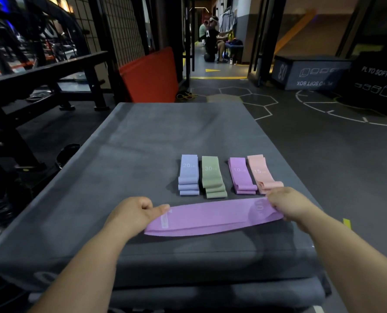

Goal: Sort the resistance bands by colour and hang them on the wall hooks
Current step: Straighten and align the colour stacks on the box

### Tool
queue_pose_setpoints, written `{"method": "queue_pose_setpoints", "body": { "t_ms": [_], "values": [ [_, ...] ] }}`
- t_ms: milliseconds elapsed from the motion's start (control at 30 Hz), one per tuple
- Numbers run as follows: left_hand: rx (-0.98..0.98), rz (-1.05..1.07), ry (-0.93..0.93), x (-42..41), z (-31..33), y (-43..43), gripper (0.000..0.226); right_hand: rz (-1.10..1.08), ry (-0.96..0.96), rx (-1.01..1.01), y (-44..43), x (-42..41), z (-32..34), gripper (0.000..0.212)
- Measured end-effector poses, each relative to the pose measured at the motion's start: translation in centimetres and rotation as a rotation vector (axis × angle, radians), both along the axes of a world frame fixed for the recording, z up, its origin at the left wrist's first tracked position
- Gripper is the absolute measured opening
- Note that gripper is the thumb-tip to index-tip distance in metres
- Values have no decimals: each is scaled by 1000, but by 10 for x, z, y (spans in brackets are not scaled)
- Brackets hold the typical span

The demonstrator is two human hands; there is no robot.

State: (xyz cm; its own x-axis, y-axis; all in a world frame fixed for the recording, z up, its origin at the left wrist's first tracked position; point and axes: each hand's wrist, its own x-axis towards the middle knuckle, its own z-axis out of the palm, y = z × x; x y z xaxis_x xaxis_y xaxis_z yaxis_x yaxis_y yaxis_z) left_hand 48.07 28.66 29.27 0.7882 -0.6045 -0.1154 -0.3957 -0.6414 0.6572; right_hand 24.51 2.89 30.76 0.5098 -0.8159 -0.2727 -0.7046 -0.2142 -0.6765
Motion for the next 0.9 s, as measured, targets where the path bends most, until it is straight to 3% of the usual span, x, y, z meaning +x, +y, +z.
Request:
{"method": "queue_pose_setpoints", "body": {
  "t_ms": [233,433,567,767,900],
  "values": [
    [207,-17,-177,-6,-2,2,32,138,125,-71,8,1,1,19],
    [227,-71,-107,1,-4,2,16,150,105,-73,9,0,1,20],
    [259,-107,-109,4,-6,5,17,176,158,-121,5,-2,-1,16],
    [220,-111,-55,10,-2,10,16,156,114,-14,-2,-10,1,15],
    [218,-118,-52,7,-2,10,18,171,135,-84,-3,-9,-2,12]
  ]
}}
